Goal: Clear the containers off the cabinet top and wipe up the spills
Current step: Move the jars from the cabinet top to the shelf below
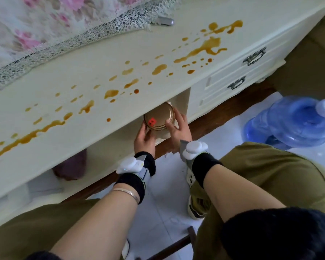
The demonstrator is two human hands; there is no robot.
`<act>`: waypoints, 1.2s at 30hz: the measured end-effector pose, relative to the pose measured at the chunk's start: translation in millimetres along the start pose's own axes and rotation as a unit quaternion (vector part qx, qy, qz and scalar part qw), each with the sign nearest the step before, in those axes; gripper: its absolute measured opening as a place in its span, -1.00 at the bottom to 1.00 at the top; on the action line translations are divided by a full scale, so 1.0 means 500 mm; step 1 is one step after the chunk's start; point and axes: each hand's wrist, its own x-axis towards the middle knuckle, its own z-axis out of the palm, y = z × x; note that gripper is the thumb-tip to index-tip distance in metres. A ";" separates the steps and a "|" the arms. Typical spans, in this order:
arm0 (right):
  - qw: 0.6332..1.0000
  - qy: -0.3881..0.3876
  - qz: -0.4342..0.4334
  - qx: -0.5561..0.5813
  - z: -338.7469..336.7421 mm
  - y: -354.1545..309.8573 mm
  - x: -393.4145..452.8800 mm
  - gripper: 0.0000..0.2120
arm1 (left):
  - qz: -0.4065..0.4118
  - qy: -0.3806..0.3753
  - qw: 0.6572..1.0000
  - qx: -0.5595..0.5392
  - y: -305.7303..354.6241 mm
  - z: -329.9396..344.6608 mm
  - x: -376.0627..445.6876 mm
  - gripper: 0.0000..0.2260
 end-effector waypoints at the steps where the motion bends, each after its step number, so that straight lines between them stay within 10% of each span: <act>1: 1.000 0.005 -0.005 0.004 0.002 0.001 0.011 -0.49 | 0.004 -0.008 1.000 -0.006 0.005 0.006 0.005 -0.47; 25: 0.996 0.052 0.043 -0.051 0.008 0.012 0.105 -0.44 | -0.060 -0.052 0.994 0.071 0.021 0.047 0.065 -0.22; 36: 0.988 0.071 0.047 -0.125 0.047 -0.095 -0.085 -0.77 | -0.127 -0.050 0.989 -0.061 0.062 -0.063 -0.080 -0.65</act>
